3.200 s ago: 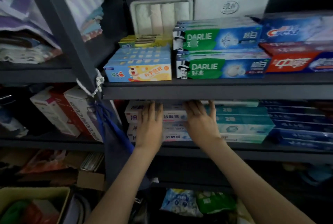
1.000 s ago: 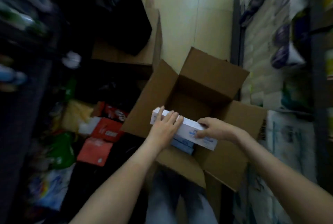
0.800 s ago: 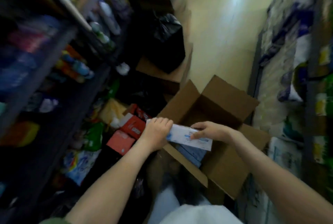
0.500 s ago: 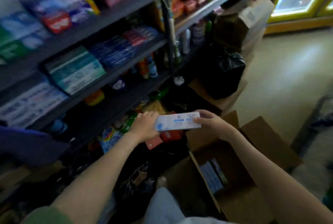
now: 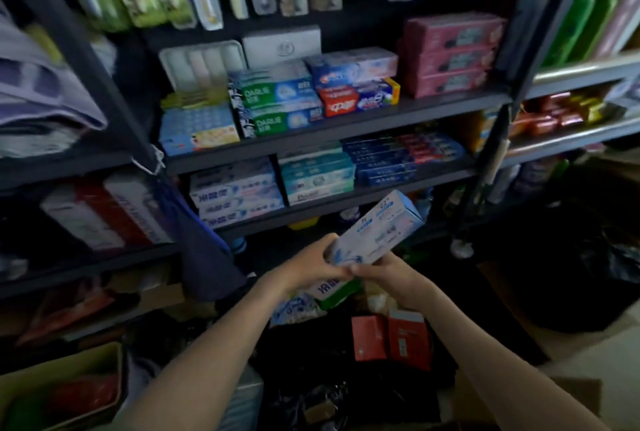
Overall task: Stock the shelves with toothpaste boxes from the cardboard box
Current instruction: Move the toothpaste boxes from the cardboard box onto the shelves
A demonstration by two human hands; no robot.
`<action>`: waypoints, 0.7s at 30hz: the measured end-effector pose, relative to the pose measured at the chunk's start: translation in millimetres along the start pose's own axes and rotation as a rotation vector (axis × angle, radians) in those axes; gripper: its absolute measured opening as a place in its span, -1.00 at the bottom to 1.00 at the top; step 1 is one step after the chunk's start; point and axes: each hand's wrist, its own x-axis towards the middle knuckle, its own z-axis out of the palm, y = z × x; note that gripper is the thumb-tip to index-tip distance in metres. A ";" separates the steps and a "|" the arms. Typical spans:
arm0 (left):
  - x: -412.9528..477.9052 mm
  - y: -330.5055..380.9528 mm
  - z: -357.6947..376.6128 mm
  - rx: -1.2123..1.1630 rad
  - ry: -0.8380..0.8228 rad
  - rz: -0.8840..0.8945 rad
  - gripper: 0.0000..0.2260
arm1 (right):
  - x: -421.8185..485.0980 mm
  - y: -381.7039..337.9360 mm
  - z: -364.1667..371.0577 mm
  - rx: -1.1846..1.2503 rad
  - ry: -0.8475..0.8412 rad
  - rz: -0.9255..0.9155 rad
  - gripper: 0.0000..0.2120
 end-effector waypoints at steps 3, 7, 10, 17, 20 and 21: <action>2.5 -3.2 -27.8 -0.122 -0.038 -0.061 -0.63 | 28.1 -15.7 13.4 -0.063 0.007 -0.047 -0.61; 7.7 -8.5 -52.9 -0.407 0.105 -0.104 -0.50 | 59.1 -23.5 17.1 -0.339 0.156 -0.022 -0.53; 10.0 -9.3 -48.2 -0.705 0.374 -0.111 -0.61 | 72.8 -23.7 17.2 -0.773 0.151 -0.082 -0.58; 11.6 -37.8 -45.8 -1.077 0.834 -0.271 -0.62 | 103.3 -31.6 24.9 -0.960 -0.098 -0.073 -0.53; 2.6 -46.1 -60.7 -1.230 0.853 -0.261 -0.73 | 112.4 -45.8 11.1 -0.966 -0.181 0.078 -0.44; -0.1 -48.9 -65.6 -1.280 0.875 -0.251 -0.74 | 115.1 -49.9 6.1 -0.966 -0.184 0.115 -0.44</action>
